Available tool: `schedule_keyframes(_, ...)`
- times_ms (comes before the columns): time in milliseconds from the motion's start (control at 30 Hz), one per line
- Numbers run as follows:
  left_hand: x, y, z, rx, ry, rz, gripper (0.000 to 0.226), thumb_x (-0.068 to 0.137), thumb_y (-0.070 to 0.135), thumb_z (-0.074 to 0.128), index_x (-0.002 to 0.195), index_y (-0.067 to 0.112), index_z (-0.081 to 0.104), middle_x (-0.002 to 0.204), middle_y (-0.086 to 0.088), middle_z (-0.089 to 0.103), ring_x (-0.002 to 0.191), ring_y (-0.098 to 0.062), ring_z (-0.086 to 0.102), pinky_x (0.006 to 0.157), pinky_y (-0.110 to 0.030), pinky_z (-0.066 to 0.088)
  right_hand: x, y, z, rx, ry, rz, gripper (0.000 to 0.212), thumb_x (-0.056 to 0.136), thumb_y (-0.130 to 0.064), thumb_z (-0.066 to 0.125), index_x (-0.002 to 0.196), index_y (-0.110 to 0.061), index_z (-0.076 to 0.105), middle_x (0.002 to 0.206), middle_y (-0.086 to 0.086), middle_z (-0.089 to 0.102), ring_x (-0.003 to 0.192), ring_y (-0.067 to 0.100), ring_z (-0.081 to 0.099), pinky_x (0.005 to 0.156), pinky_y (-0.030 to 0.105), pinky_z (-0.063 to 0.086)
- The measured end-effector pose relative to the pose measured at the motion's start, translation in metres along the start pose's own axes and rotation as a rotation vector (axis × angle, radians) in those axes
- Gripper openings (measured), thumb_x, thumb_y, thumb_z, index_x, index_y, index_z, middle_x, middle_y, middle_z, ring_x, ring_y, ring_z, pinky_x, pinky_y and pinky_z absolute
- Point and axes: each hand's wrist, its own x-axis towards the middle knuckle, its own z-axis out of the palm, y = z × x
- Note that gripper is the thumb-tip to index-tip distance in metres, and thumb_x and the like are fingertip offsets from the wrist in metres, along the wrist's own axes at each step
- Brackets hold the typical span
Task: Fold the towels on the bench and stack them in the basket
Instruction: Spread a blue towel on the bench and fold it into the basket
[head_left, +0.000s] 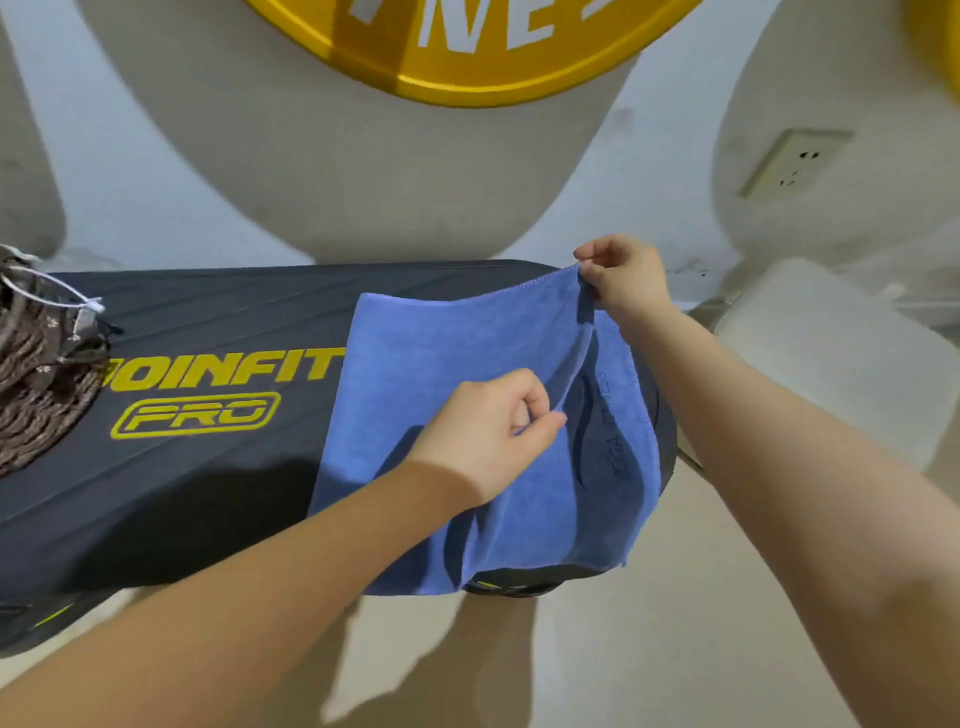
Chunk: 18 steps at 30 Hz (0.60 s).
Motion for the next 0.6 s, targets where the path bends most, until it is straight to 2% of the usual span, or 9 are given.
schedule_keyframes(100, 0.012, 0.019, 0.022, -0.01, -0.073, -0.002, 0.023, 0.089, 0.029, 0.053, 0.068, 0.027, 0.045, 0.044, 0.011, 0.045, 0.05, -0.007, 0.041, 0.07, -0.037, 0.049, 0.013, 0.009, -0.023, 0.037, 0.075, 0.05, 0.02, 0.088, 0.004, 0.046, 0.086, -0.014, 0.057, 0.072, -0.002, 0.051, 0.059, 0.01, 0.05, 0.048, 0.018, 0.046)
schedule_keyframes(233, 0.025, 0.031, 0.057, 0.022, -0.206, -0.013, 0.012, 0.092, 0.029, 0.049, 0.087, 0.019, 0.051, 0.052, 0.005, 0.043, 0.057, -0.014, 0.043, 0.071, -0.039, 0.05, 0.021, 0.033, -0.038, 0.031, 0.123, 0.164, 0.032, 0.084, 0.004, 0.048, 0.067, -0.023, 0.052, 0.072, -0.002, 0.054, 0.078, 0.02, 0.053, 0.071, 0.032, 0.047)
schedule_keyframes(333, 0.035, 0.022, 0.073, 0.149, -0.366, -0.11, 0.028, 0.095, 0.043, 0.038, 0.103, 0.02, 0.051, 0.066, 0.007, 0.048, 0.071, -0.018, 0.049, 0.069, -0.035, 0.044, 0.015, 0.061, -0.036, -0.035, 0.118, 0.266, 0.023, 0.084, -0.001, 0.049, 0.072, -0.019, 0.054, 0.089, 0.004, 0.057, 0.087, 0.021, 0.053, 0.08, 0.034, 0.05)
schedule_keyframes(367, 0.042, 0.015, 0.072, 0.205, -0.334, -0.125, 0.032, 0.097, 0.043, 0.032, 0.104, 0.017, 0.05, 0.073, 0.004, 0.05, 0.078, -0.022, 0.051, 0.071, -0.035, 0.042, 0.014, 0.068, -0.035, -0.04, 0.126, 0.281, 0.018, 0.085, -0.002, 0.048, 0.08, -0.017, 0.056, 0.092, 0.004, 0.056, 0.088, 0.021, 0.053, 0.082, 0.035, 0.051)
schedule_keyframes(433, 0.061, -0.008, 0.063, 0.322, -0.141, -0.104, 0.034, 0.099, 0.036, 0.028, 0.103, 0.011, 0.051, 0.094, -0.005, 0.054, 0.094, -0.029, 0.053, 0.082, -0.04, 0.042, 0.013, 0.071, -0.034, -0.049, 0.109, 0.265, 0.014, 0.087, -0.006, 0.048, 0.091, -0.015, 0.058, 0.085, 0.0, 0.056, 0.087, 0.019, 0.052, 0.079, 0.032, 0.047)
schedule_keyframes(533, 0.093, -0.04, 0.037, 0.392, 0.105, -0.115, 0.032, 0.1, 0.026, 0.03, 0.111, 0.007, 0.052, 0.115, -0.011, 0.052, 0.106, -0.032, 0.05, 0.088, -0.043, 0.042, 0.01, 0.066, -0.032, -0.093, 0.04, 0.198, 0.012, 0.088, -0.007, 0.049, 0.079, -0.013, 0.053, 0.072, -0.004, 0.052, 0.085, 0.02, 0.051, 0.073, 0.028, 0.038)
schedule_keyframes(600, 0.109, -0.061, 0.019, 0.441, 0.184, -0.136, 0.031, 0.1, 0.02, 0.03, 0.12, 0.009, 0.05, 0.125, -0.009, 0.049, 0.111, -0.03, 0.047, 0.088, -0.042, 0.042, 0.008, 0.066, -0.029, -0.197, 0.056, 0.157, 0.013, 0.089, -0.005, 0.047, 0.084, -0.013, 0.055, 0.084, 0.006, 0.06, 0.091, 0.025, 0.055, 0.073, 0.029, 0.038)
